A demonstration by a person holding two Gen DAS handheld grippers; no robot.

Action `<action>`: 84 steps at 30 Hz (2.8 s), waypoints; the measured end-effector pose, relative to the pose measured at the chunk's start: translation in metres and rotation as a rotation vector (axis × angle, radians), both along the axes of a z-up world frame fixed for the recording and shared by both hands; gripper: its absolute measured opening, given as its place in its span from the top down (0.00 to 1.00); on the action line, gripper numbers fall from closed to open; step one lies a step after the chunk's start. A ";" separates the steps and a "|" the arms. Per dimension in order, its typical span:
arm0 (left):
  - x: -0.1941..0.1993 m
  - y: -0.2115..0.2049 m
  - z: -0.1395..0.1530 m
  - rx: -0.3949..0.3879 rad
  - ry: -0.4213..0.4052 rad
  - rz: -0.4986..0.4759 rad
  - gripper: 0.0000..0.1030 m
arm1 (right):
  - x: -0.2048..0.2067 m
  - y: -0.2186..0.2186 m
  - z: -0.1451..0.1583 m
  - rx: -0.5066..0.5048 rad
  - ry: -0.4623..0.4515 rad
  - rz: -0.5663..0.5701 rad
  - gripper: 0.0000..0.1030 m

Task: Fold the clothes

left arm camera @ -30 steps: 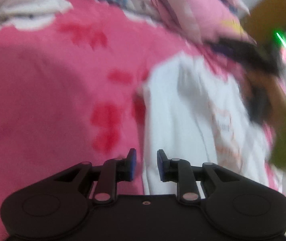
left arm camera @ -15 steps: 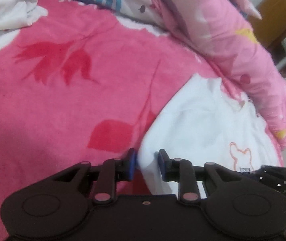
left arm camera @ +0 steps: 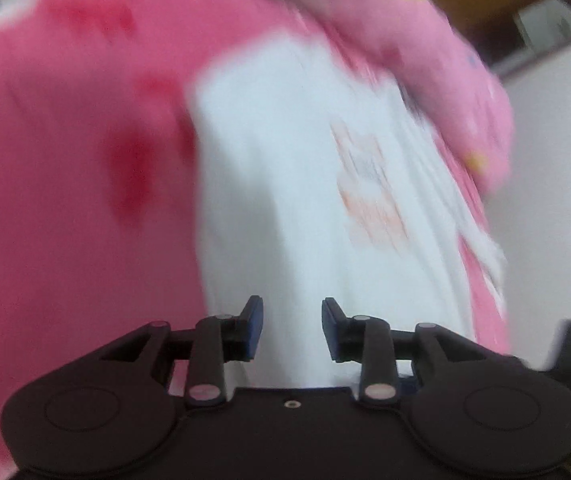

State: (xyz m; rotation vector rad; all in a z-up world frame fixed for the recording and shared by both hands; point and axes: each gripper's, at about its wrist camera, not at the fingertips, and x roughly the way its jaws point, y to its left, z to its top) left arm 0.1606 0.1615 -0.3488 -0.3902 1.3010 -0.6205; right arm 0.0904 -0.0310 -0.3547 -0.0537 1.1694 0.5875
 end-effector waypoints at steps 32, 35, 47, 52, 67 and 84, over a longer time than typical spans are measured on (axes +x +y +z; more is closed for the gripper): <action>0.080 -0.421 0.047 0.073 -0.273 -0.065 0.63 | 0.029 -0.555 0.007 -0.316 -0.347 -0.867 0.38; 0.097 -0.466 0.028 0.094 -0.285 -0.087 0.63 | 0.043 -0.590 -0.006 -0.288 -0.381 -0.832 0.35; 0.136 -0.529 0.005 0.141 -0.276 -0.126 0.64 | 0.079 -0.636 -0.061 -0.262 -0.294 -0.556 0.35; 0.162 -0.540 0.001 0.169 -0.259 -0.069 0.64 | 0.085 -0.641 -0.070 -0.199 -0.246 -0.566 0.56; 0.224 -0.591 -0.022 0.335 -0.180 0.189 0.63 | 0.049 -0.616 -0.028 -0.208 -0.360 -0.513 0.85; 0.213 -0.634 -0.033 0.542 -0.352 0.140 0.78 | 0.021 -0.582 -0.005 -0.233 -0.456 -0.459 0.85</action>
